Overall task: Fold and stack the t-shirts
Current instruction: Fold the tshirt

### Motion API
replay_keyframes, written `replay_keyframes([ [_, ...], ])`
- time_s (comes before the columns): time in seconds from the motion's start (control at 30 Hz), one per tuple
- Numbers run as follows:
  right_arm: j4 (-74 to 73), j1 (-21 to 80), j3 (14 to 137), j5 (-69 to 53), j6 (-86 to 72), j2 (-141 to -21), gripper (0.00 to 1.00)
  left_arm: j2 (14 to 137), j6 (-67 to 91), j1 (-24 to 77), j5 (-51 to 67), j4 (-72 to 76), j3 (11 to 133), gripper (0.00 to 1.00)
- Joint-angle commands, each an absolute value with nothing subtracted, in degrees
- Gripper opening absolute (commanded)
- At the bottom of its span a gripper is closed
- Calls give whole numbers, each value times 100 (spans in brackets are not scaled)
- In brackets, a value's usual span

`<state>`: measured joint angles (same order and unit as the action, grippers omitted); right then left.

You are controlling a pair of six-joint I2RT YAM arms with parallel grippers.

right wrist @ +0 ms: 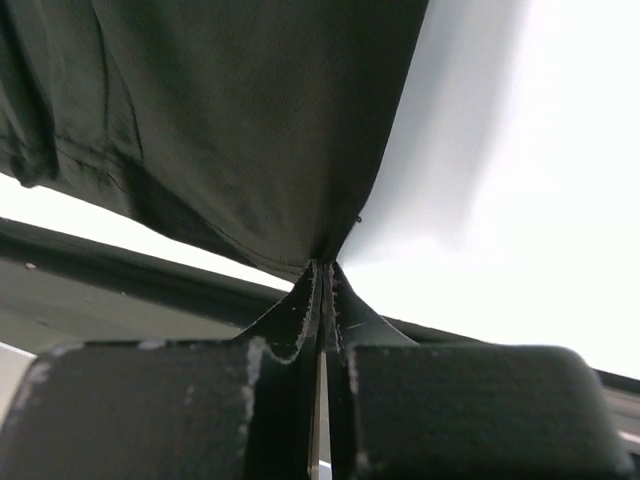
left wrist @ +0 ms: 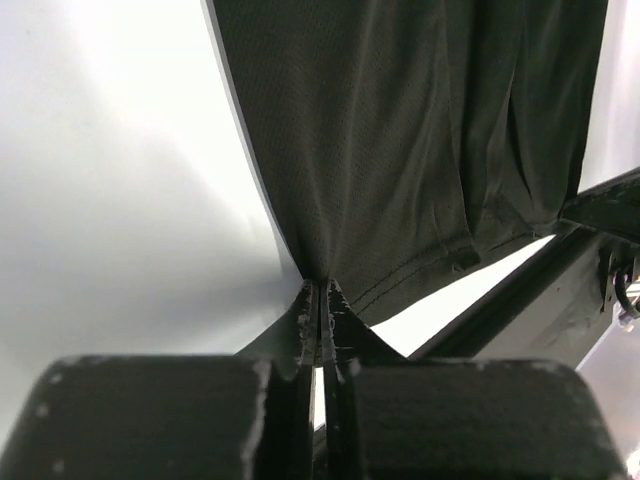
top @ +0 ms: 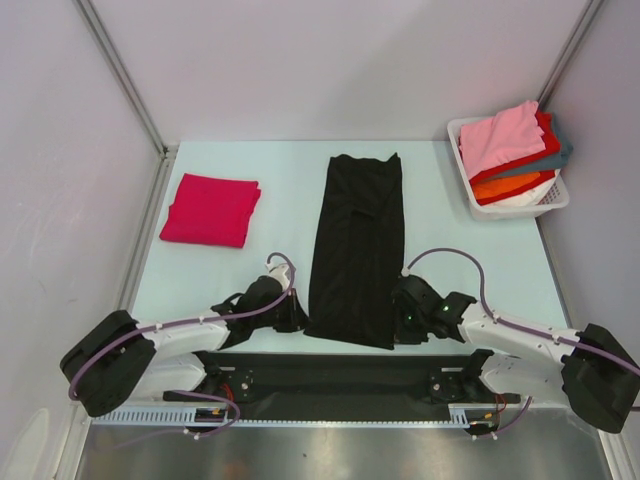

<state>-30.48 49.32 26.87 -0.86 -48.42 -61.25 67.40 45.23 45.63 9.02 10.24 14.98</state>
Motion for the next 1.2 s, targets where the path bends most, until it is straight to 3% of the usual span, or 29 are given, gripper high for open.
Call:
replay_keyframes([
  [0.0,-2935,4773,2663,-299,-4834,-5942,0,6750,4562,4623,1002,1081,1468,0],
  [0.07,-2944,4694,2672,-334,-4808,-5810,0,6689,4518,4614,967,950,1520,4],
  [0.13,-2953,4641,2681,-360,-4764,-5766,0,6645,4456,4614,914,653,1634,18],
  [0.17,-2962,4606,2681,-369,-4746,-5748,0,6592,4386,4614,827,546,1661,31],
  [0.2,-2962,4588,2672,-378,-4737,-5757,0,6548,4368,4614,774,449,1687,36],
  [0.4,-2971,4553,2619,-369,-4702,-5757,0,6381,4394,4614,650,246,1617,42],
  [0.63,-2918,4526,2619,-404,-4658,-5757,0,6749,4474,4790,729,421,1608,34],
  [0.73,-2927,4509,2654,-387,-4641,-5739,0,6864,4509,4878,765,474,1635,17],
  [0.77,-2935,4509,2663,-387,-4641,-5704,0,6856,4517,4887,765,483,1635,1],
  [1.0,-2962,4272,3101,-255,-4386,-5555,0,6557,4298,4651,957,106,2223,0],
  [1.17,-2796,3395,3673,-570,-3798,-5941,0,6802,4035,4176,1292,18,3031,0],
])
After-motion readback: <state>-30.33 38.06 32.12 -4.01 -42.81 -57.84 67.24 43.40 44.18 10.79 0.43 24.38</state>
